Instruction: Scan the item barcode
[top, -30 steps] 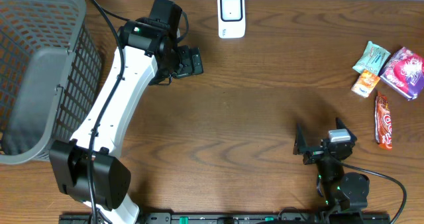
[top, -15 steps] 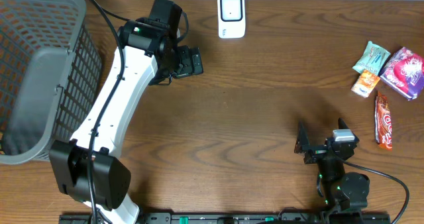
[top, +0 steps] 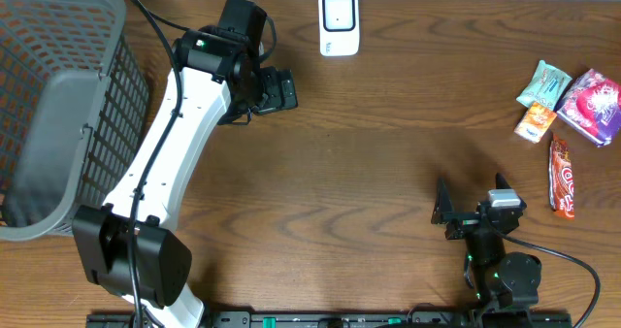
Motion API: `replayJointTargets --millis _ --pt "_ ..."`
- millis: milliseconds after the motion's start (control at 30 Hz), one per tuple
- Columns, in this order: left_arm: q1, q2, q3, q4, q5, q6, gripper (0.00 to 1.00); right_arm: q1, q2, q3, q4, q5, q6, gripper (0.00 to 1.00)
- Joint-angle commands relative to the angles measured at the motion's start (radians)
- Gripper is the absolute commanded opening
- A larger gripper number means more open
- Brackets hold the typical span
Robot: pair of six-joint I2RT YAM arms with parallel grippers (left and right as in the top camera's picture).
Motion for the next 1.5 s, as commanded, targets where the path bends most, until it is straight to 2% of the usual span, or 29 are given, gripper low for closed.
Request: replayJointTargets --millis 0,1033,1333,1467 --pt "0.002 0.008 -0.007 -0.002 -0.013 0.016 0.98 -0.007 -0.006 -0.002 -0.004 -0.002 0.013 0.99" --pt "0.005 0.009 -0.007 0.034 -0.036 0.016 0.98 -0.007 -0.006 -0.002 -0.004 -0.002 0.013 0.99" --pt "0.005 -0.089 -0.007 -0.014 -0.043 0.021 0.98 -0.007 -0.006 -0.002 -0.004 -0.002 0.013 0.99" --pt "0.005 -0.143 -0.008 -0.082 -0.095 0.022 0.98 -0.007 -0.006 -0.002 -0.004 -0.002 0.013 0.99"
